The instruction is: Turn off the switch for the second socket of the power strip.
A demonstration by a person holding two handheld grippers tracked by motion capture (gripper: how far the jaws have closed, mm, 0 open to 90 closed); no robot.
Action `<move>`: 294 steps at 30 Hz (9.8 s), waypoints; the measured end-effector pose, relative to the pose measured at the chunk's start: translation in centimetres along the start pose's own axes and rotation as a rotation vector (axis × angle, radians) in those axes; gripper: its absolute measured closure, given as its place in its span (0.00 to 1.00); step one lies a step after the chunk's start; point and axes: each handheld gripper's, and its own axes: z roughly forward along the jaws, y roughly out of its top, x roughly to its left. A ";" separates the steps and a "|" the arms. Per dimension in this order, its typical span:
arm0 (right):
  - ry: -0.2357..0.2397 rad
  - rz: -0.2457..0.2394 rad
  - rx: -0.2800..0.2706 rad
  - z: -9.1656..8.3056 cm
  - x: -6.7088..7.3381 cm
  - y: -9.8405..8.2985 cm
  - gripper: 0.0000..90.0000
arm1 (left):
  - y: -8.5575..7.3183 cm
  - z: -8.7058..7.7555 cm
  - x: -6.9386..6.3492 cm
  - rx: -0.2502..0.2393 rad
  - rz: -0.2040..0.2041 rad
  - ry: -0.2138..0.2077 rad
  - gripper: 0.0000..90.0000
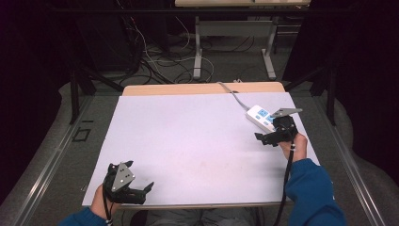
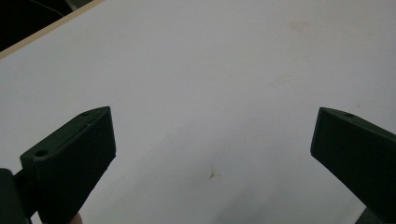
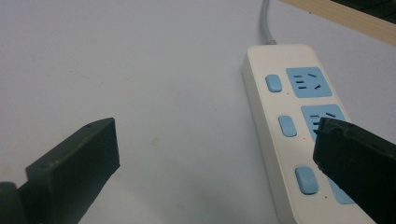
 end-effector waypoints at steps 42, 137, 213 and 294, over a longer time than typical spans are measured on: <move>-0.055 0.064 -0.004 2.4 -2.5 0.9 0.00 | 0.0 0.1 0.0 -0.002 -0.003 -0.001 0.00; -0.174 0.166 0.017 5.1 -4.3 -0.8 1.00 | 0.0 0.2 -0.2 -0.001 0.000 -0.001 0.00; -0.182 0.135 0.023 5.2 -4.0 -0.9 1.00 | 0.1 0.4 -0.3 -0.001 0.011 -0.006 0.00; -0.212 0.110 0.038 5.0 -3.7 -0.3 1.00 | 0.1 0.3 -0.2 0.002 0.012 -0.007 0.00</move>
